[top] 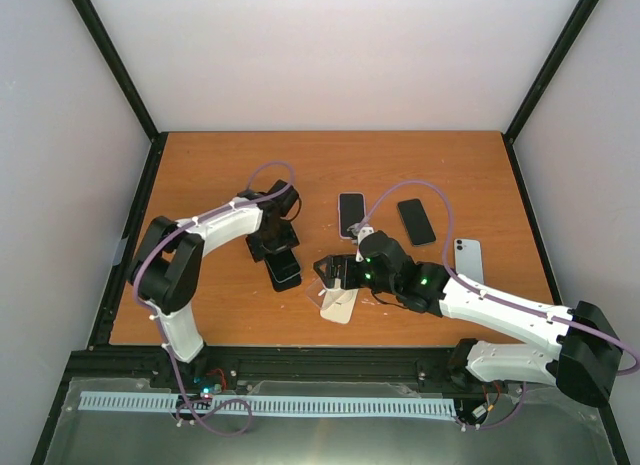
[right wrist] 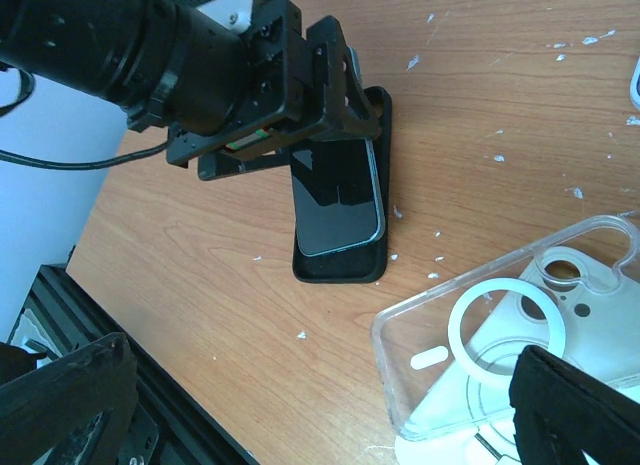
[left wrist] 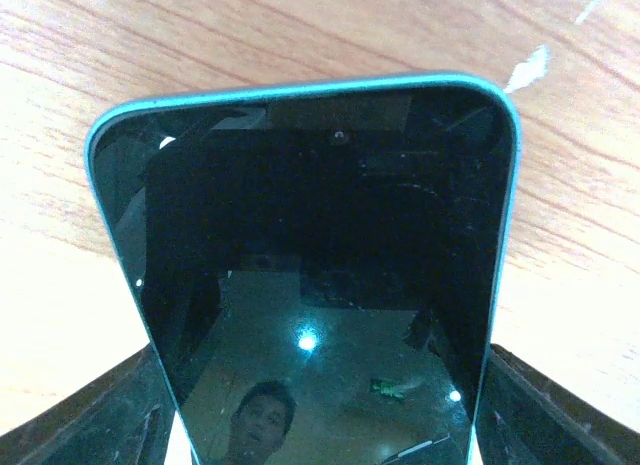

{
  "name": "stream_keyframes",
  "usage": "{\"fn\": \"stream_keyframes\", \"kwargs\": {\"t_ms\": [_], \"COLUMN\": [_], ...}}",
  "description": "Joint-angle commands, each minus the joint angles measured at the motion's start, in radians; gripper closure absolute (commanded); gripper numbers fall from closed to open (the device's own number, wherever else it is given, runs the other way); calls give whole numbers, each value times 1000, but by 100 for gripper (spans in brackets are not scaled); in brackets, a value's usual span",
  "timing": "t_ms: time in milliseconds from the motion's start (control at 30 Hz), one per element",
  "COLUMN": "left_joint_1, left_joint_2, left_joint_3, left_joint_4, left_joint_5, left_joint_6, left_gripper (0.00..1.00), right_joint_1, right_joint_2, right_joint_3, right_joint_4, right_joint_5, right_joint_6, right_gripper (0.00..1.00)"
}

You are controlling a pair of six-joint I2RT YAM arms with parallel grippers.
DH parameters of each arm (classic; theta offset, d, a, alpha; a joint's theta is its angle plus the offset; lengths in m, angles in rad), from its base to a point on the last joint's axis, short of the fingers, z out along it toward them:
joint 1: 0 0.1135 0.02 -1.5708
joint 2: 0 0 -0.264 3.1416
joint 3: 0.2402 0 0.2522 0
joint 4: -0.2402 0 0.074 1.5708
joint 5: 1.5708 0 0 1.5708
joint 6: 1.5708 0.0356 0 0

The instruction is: Put the phone into the phone case

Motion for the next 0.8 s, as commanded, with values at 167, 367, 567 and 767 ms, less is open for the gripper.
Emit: {"fn": "stream_keyframes", "kwargs": {"t_ms": [167, 367, 567, 767], "left_joint_1": [-8, -8, -8, -9], "left_joint_2": [20, 2, -19, -24], "left_joint_3": [4, -7, -27, -32], "left_joint_4": [8, 8, 20, 37], "left_joint_5": [-39, -34, -30, -11], "left_joint_6": [34, 60, 90, 108], "left_gripper": [33, 34, 34, 33], "right_joint_1": [-3, -3, -4, -3], "right_joint_2": [-25, -21, -32, -29], "right_joint_3": [-11, -7, -13, -13], "right_joint_4": [20, 21, 22, 25], "right_joint_5": [23, 16, 24, 19], "right_joint_6": [9, 10, 11, 13], "right_gripper": [0, 0, 0, 0]}}
